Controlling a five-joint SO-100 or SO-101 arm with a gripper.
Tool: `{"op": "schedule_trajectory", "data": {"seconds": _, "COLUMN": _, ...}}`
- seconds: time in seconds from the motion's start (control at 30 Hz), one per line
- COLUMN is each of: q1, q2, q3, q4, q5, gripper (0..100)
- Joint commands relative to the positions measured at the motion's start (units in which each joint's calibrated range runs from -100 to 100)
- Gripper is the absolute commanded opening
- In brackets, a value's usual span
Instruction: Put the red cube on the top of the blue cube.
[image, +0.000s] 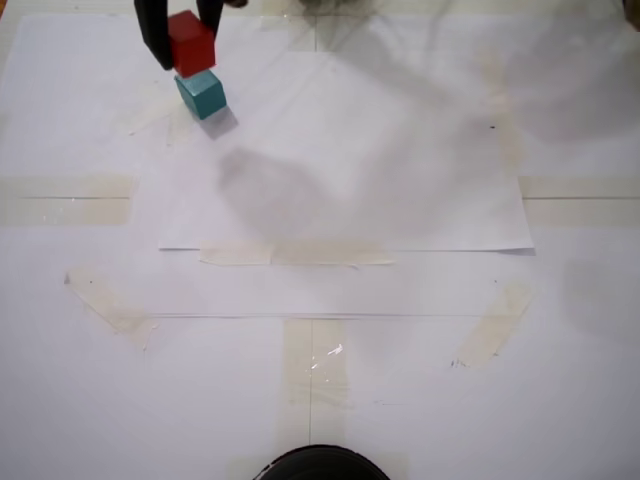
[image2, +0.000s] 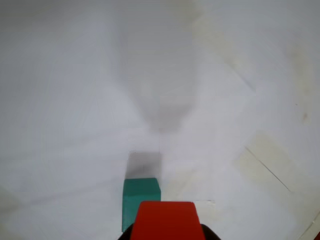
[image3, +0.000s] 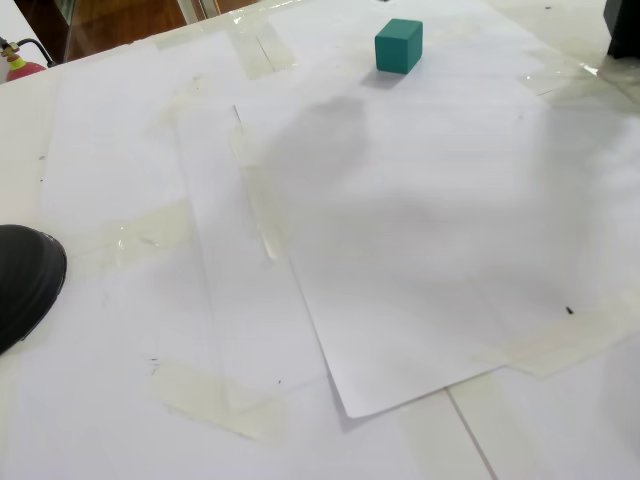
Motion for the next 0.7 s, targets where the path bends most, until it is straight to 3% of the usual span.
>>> {"op": "schedule_trajectory", "data": {"seconds": 0.0, "q1": 2.6, "q2": -0.1, "q3": 1.8, "q4": -3.8, "q5": 1.9, "gripper": 9}}
{"op": "schedule_trajectory", "data": {"seconds": 0.67, "q1": 3.6, "q2": 1.4, "q3": 8.7, "q4": -6.5, "q5": 0.6, "gripper": 9}}
